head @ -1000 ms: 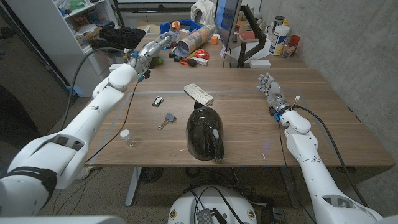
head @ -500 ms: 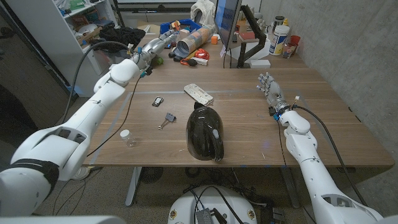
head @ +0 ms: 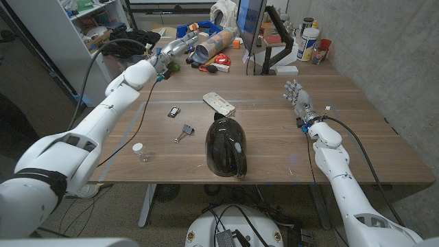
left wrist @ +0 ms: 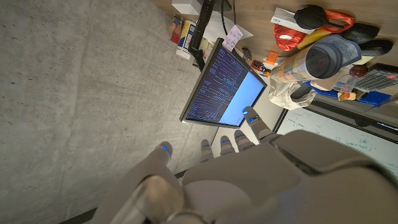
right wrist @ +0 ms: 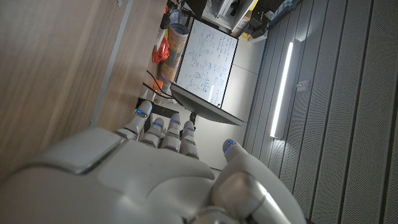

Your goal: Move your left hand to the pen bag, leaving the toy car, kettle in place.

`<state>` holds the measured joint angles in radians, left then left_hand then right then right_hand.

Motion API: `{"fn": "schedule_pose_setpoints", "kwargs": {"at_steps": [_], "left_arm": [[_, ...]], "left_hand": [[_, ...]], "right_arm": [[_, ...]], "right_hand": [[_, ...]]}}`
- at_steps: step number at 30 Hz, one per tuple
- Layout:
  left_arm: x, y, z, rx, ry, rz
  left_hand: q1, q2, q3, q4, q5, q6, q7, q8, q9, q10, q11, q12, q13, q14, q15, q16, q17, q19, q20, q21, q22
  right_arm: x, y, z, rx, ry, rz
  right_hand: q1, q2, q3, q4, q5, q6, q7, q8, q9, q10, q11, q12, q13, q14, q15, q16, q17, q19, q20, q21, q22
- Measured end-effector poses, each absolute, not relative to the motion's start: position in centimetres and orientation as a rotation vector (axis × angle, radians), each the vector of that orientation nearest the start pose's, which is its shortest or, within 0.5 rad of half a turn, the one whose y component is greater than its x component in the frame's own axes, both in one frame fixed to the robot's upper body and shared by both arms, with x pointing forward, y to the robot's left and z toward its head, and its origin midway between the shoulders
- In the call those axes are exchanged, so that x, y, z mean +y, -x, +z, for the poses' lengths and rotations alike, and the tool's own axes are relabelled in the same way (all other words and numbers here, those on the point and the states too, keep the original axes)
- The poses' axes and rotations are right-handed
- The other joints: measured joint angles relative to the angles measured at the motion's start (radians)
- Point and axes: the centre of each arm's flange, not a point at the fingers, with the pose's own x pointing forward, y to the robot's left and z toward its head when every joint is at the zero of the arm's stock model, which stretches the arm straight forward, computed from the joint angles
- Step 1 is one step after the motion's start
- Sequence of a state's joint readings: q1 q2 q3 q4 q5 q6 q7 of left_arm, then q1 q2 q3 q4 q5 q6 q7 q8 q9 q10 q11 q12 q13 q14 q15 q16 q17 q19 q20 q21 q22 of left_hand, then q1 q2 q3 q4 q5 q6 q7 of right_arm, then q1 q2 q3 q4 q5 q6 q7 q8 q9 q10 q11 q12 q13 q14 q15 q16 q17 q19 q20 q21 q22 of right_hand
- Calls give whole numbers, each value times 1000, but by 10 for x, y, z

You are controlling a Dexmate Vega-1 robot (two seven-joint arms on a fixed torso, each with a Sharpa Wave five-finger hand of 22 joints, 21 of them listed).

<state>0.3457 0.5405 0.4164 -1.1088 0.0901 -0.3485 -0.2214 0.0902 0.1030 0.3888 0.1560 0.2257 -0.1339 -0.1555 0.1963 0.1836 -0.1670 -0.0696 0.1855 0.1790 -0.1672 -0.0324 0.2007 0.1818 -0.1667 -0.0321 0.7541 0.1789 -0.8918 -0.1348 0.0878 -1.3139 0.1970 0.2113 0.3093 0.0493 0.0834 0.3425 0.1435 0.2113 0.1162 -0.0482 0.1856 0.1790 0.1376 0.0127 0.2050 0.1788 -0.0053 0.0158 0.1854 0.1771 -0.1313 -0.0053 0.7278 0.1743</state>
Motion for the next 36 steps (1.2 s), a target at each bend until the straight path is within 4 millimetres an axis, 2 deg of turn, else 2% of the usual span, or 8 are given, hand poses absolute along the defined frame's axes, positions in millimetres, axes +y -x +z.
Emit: {"fn": "schedule_pose_setpoints", "kwargs": {"at_steps": [36], "left_arm": [[234,-645,212,-889,-1198,-238]], "left_hand": [[0,0,0,0,0,-7,0,-8,0,-6,-5,0,0,0,0,-6,2,0,0,-15,5]], "right_arm": [[-297,-641,-18,-684,6,190]], "right_hand": [[0,0,0,0,0,6,-6,0,0,0,0,0,0,-6,5,0,0,0,0,-8,0]]}}
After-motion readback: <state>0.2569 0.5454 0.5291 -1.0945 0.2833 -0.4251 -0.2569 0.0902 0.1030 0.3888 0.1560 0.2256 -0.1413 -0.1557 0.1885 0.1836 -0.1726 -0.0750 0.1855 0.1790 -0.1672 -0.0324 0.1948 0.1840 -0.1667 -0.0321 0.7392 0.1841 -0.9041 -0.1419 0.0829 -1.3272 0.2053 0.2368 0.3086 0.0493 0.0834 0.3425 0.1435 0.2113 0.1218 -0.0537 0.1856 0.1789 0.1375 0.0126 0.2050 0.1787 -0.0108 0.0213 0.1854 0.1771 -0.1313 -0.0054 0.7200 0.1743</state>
